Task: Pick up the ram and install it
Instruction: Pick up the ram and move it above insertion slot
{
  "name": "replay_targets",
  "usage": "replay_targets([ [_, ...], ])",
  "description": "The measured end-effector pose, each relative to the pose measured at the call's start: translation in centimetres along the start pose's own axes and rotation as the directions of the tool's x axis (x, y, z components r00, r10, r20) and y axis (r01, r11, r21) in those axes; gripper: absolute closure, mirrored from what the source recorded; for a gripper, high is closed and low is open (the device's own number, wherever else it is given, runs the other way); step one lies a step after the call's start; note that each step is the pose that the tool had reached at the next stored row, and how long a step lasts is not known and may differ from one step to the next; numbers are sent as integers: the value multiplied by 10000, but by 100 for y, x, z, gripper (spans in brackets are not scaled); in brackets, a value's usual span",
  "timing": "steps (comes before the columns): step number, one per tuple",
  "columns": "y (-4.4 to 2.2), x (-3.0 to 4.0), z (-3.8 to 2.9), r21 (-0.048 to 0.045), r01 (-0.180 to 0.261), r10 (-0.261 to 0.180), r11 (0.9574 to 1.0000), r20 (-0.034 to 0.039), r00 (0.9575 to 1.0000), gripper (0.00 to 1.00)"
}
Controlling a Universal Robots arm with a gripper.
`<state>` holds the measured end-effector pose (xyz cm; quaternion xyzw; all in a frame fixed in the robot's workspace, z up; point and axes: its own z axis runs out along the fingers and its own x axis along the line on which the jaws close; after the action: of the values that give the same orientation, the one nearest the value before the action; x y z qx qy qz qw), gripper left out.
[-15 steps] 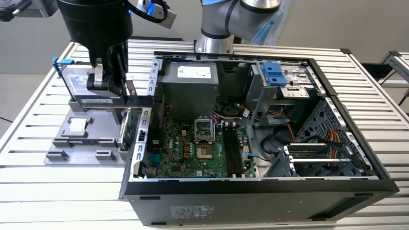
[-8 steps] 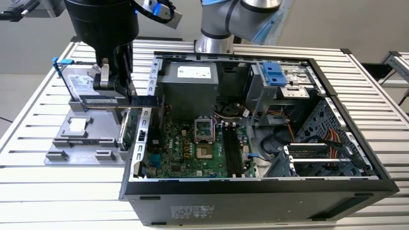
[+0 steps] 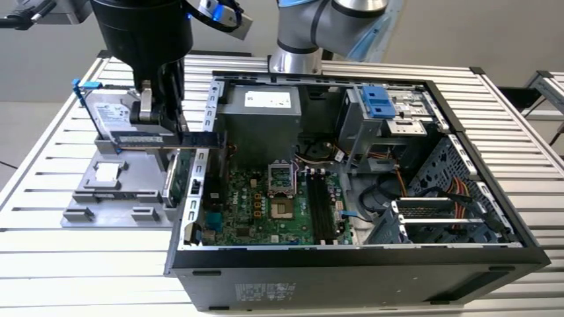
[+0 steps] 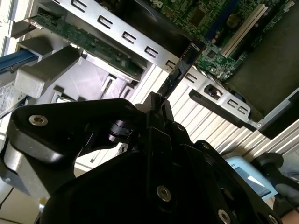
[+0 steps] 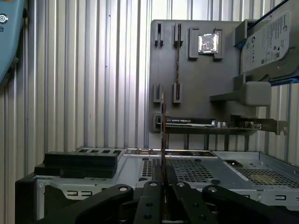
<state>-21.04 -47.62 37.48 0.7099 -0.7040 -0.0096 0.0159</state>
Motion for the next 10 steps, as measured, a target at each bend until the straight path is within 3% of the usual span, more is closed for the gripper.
replay_targets([
  [10,-87,1,-3,-2,-18,18,10000,0,10000,100],
])
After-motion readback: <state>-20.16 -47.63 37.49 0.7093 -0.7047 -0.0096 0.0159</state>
